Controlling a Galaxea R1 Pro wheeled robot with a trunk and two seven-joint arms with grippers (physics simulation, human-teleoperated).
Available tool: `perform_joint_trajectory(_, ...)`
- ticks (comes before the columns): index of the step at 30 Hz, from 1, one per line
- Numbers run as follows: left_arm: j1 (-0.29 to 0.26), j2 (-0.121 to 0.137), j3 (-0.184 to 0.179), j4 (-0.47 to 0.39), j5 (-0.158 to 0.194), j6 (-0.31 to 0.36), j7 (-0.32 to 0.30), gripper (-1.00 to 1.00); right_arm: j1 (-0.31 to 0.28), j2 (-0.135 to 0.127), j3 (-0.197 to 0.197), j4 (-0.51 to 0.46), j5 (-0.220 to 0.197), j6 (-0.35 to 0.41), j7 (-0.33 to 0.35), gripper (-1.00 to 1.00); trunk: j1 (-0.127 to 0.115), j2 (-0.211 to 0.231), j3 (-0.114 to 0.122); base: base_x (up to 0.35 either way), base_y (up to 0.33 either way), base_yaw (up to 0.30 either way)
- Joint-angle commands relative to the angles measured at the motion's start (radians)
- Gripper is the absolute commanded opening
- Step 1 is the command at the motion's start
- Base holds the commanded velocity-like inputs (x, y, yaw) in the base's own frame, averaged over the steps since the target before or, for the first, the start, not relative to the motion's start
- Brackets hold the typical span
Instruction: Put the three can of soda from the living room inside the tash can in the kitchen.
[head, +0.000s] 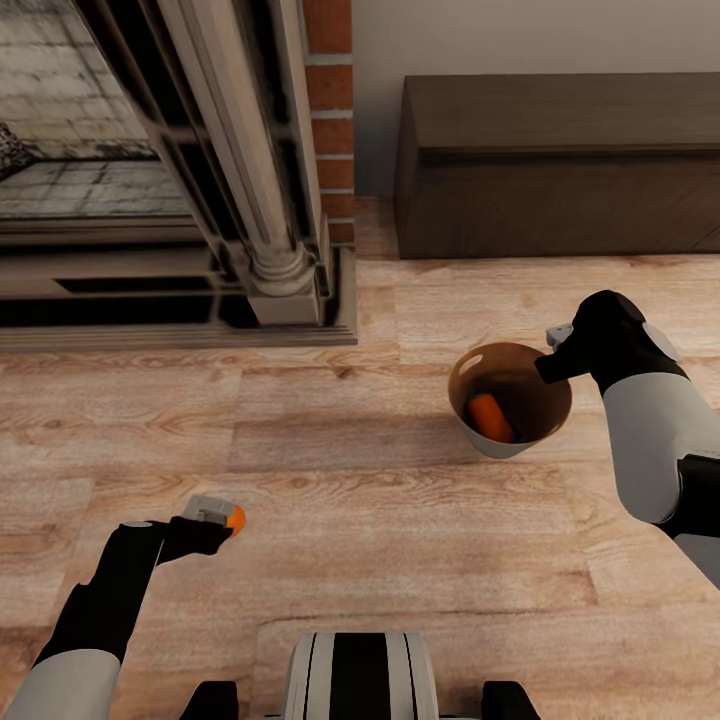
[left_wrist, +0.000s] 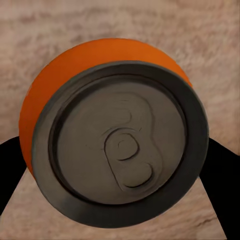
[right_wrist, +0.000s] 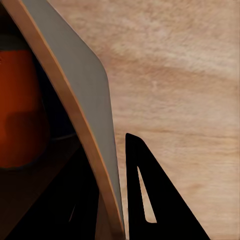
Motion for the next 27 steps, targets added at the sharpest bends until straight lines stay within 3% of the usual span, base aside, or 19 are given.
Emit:
perform_joint_trajectory(1, 0.000, 0.000, 0.001, 0.000, -0.002, -0.002, 0.000, -1.00, 0.000, 0.000, 0.003, 0.000, -0.004, 0.003, 0.002, -1.00, 0.000, 0.000, 0.000, 0.000, 0.000, 0.000)
perform_joint_trajectory(8, 0.000, 0.000, 0.002, 0.000, -0.002, -0.004, 0.000, -1.00, 0.000, 0.003, 0.034, 0.000, -0.005, 0.003, 0.002, -1.00, 0.000, 0.000, 0.000, 0.000, 0.000, 0.000)
perform_joint_trajectory(27, 0.000, 0.000, 0.001, 0.010, -0.003, -0.002, 0.000, -1.00, 0.004, 0.004, 0.038, -0.001, -0.005, 0.003, 0.002, -1.00, -0.009, 0.004, 0.074, 0.000, 0.000, 0.000)
